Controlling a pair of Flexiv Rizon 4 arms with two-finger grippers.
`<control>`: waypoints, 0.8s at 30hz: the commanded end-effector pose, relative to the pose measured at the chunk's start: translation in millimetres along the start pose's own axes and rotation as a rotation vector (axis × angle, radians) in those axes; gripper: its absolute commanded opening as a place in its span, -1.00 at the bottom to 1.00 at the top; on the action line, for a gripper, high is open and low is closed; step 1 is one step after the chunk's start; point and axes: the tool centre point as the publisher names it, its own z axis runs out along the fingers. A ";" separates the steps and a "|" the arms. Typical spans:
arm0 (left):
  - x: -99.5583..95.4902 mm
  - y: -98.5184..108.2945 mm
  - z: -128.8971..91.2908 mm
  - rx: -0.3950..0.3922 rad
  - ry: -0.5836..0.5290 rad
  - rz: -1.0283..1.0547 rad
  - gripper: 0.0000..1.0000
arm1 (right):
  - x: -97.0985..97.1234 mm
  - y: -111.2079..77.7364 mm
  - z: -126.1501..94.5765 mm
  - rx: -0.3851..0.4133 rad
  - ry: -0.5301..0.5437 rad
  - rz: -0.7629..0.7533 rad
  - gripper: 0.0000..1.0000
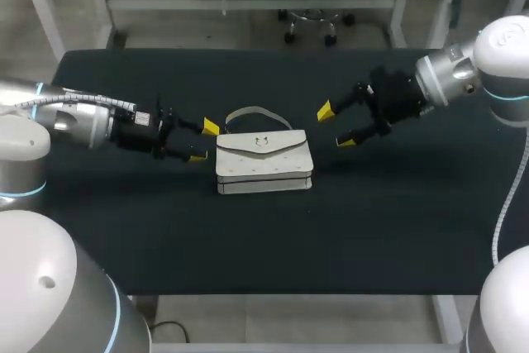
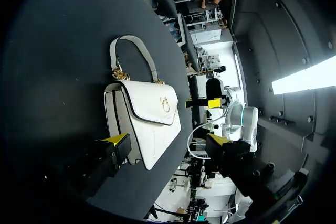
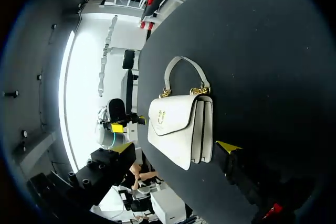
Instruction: Pick up the bag, open it, inspect its contents, close it, and place it on the opposite side
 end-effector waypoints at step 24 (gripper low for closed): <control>-18.7 -12.0 13.1 0.000 0.056 -0.185 0.72 | -8.6 10.7 58.5 0.171 0.111 0.161 0.79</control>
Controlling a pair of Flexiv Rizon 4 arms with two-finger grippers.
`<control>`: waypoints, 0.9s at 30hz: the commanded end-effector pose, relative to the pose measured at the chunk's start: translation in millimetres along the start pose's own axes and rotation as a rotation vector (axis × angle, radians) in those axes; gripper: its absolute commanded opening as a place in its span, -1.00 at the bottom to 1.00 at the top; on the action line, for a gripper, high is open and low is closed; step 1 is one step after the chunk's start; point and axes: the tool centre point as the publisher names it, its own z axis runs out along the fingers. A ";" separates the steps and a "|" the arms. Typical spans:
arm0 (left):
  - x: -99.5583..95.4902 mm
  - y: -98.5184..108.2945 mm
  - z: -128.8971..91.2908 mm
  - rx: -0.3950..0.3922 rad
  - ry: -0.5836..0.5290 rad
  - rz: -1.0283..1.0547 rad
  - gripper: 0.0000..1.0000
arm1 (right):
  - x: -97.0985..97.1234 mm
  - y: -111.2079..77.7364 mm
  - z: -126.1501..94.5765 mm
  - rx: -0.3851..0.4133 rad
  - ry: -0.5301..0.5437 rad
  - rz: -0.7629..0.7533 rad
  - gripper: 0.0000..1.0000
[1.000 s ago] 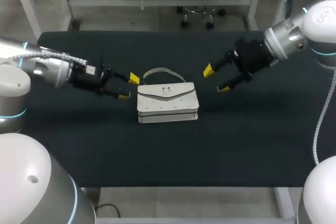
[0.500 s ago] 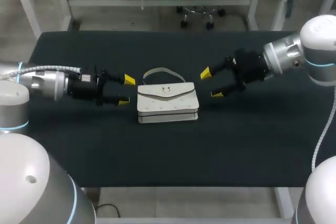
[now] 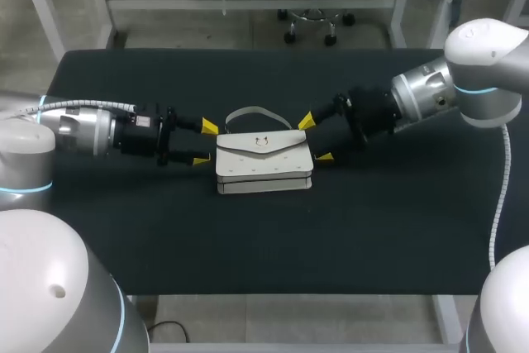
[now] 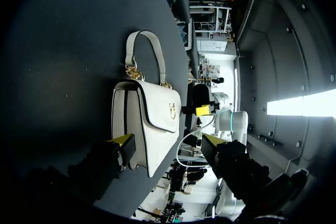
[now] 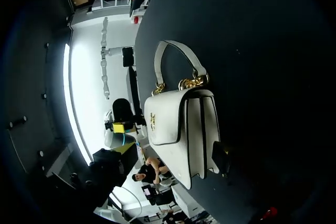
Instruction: Pick up the bag, open it, inspect its contents, close it, and place it on the opposite side
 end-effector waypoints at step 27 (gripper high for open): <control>-20.5 -22.9 28.4 0.031 0.016 -0.090 -0.07 | 2.2 10.6 18.3 0.081 0.014 -0.003 0.23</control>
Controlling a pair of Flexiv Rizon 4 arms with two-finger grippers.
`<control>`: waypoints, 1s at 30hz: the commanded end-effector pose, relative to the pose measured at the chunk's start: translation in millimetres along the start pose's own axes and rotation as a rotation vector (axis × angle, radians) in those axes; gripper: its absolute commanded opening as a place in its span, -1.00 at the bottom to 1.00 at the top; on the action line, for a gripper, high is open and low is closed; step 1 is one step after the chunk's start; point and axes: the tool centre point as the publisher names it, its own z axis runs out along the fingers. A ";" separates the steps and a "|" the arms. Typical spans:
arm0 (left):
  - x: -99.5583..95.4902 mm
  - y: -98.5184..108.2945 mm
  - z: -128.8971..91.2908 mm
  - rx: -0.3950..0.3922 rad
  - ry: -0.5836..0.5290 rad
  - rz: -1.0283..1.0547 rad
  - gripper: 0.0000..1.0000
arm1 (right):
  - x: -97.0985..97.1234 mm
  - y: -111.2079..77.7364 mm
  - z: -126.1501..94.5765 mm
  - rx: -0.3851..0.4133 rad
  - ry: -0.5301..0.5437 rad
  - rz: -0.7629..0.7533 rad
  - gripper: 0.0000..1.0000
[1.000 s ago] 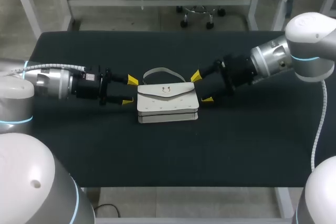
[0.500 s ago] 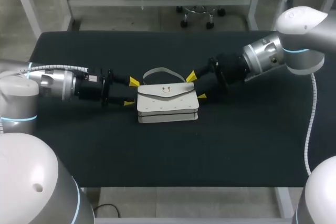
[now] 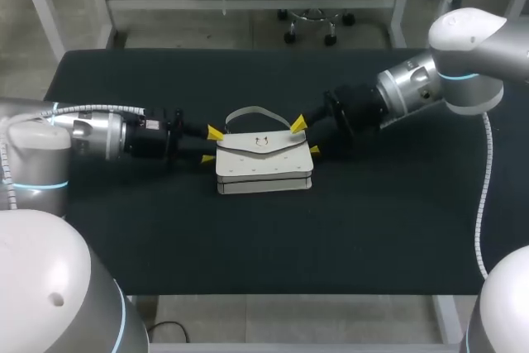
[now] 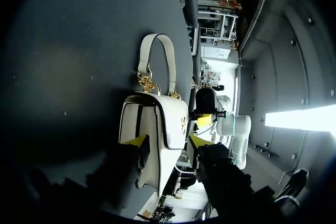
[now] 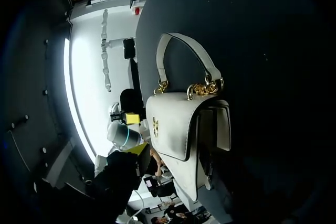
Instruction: Pick up the bag, open it, inspect its contents, close it, and place it on the opposite side
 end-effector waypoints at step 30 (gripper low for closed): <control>-2.2 1.2 7.8 0.037 -0.031 -0.007 -0.18 | -5.8 -6.1 1.2 0.005 -0.005 -0.006 -0.01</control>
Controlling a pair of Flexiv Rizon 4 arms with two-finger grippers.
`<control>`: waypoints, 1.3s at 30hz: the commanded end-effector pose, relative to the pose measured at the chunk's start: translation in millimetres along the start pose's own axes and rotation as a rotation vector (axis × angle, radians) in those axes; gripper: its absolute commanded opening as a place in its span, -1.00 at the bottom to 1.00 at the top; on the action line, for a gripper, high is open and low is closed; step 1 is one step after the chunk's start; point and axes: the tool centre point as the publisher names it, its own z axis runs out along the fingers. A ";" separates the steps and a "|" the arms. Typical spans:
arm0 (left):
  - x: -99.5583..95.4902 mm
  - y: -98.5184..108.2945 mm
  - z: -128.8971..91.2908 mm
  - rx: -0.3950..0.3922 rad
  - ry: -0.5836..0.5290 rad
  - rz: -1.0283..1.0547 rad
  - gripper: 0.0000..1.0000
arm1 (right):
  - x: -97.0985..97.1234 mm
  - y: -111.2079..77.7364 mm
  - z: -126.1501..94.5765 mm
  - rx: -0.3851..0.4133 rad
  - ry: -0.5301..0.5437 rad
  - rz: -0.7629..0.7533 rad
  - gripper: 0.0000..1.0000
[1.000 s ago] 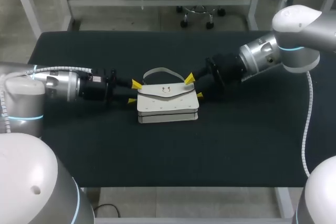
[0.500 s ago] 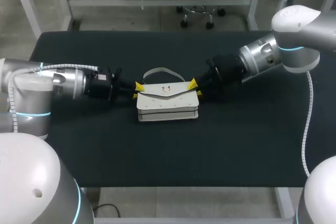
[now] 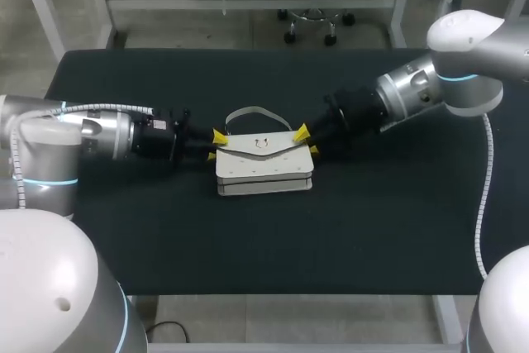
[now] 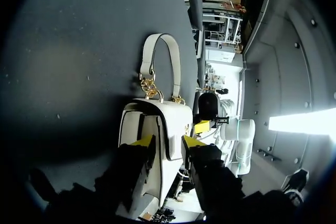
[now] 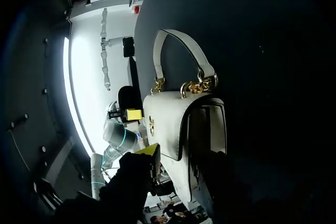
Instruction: Pick up the bag, open it, inspect its contents, close it, and place it on the opposite side
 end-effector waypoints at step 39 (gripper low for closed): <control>10.0 35.2 -26.3 0.071 0.040 0.039 1.00 | 4.7 -11.0 -40.4 -0.071 -0.049 0.000 1.00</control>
